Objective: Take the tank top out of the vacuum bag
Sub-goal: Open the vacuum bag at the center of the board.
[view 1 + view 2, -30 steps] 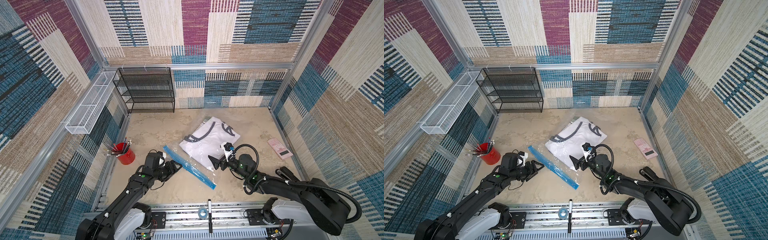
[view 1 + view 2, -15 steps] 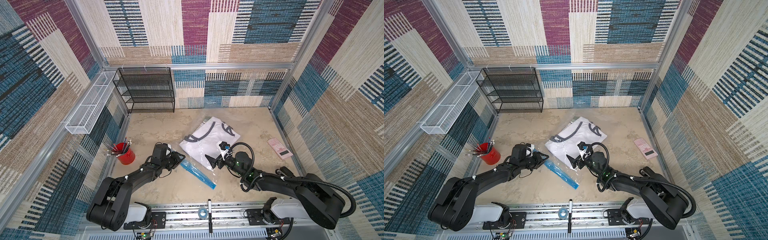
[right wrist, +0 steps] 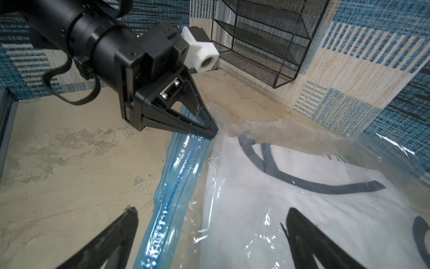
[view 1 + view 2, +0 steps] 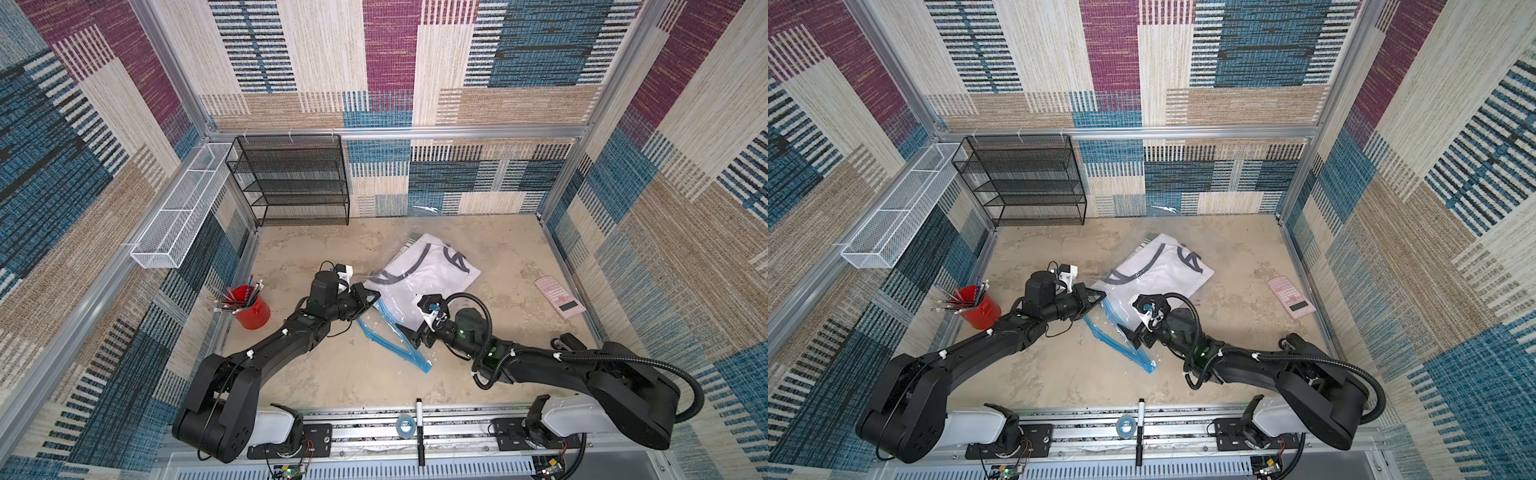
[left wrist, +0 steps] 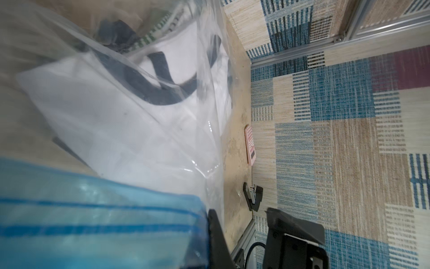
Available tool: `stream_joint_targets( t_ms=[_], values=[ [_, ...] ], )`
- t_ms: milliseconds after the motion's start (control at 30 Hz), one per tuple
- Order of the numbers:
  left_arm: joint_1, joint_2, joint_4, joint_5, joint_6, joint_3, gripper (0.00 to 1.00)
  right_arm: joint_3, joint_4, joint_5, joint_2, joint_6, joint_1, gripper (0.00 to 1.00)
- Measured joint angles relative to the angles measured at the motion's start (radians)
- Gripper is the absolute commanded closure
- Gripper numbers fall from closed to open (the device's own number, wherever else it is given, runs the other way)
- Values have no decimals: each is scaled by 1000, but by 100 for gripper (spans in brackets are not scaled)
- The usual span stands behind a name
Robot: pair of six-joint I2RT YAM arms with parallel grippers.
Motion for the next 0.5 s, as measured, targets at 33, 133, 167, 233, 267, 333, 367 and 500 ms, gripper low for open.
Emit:
stream_joint_targets(
  t_ms=[33,133,167,233,267,333,367,500],
  values=[
    [-10,-12,-1,-1,-1,0,100,9,-1,20,13,-8,14,0],
    [-38,-57,-5,-7,-14,0,100,26,4,116,45,-33,70,1],
    [-45,-73,-8,-11,-16,0,100,28,8,141,56,-44,87,1],
    [-57,-100,-17,-15,-16,0,100,38,13,211,75,-58,113,0],
    [-61,-116,-25,-16,-16,0,100,44,16,245,84,-63,123,2],
    [-66,-134,-50,-19,-16,8,100,51,32,315,95,-72,130,6],
    [-66,-143,-61,-19,-16,13,100,51,39,345,98,-75,134,10],
    [-70,-157,-84,-31,-14,19,100,49,77,452,111,-101,156,32]
  ],
)
